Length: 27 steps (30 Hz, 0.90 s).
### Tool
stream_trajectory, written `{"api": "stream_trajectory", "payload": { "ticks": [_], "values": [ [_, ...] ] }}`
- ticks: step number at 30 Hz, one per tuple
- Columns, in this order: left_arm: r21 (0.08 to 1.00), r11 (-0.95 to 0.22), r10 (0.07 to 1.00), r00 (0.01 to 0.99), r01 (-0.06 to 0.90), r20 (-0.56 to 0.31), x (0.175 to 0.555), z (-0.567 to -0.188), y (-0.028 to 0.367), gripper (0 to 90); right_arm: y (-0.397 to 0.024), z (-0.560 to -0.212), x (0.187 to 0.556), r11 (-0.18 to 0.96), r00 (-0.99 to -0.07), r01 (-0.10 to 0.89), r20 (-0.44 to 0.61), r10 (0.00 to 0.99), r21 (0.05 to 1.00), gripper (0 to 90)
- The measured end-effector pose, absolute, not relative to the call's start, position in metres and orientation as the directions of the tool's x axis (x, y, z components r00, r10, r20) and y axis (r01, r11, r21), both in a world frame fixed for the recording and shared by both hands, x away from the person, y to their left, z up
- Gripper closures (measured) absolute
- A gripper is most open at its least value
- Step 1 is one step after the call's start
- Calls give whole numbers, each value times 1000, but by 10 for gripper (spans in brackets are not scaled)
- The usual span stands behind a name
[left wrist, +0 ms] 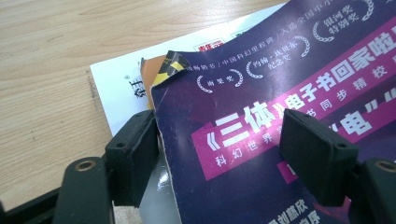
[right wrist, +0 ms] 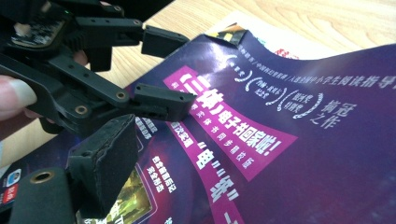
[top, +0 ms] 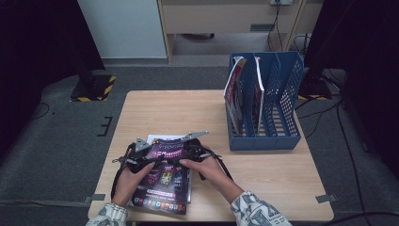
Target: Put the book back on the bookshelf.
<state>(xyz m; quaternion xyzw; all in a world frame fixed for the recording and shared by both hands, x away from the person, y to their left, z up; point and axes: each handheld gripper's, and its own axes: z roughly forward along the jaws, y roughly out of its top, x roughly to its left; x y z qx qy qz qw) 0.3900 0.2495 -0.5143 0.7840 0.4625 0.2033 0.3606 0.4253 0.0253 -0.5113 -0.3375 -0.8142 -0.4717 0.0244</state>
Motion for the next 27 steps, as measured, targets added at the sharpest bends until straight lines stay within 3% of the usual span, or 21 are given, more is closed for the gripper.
{"api": "stream_trajectory", "payload": {
  "ticks": [7,18,22,27],
  "values": [
    [753,-310,872,489,580,-18,390,-514,250,282,29,-518,423,290,-737,602,380,559,744,161],
    [768,-286,868,494,574,-46,390,-510,252,281,17,-509,427,156,-674,643,457,581,750,607],
    [793,-253,865,496,554,-70,388,-505,251,270,7,-499,429,126,-680,615,443,584,778,713],
    [803,-253,853,517,539,-78,386,-502,249,254,-1,-486,430,125,-707,554,385,594,823,755]
  ]
}}
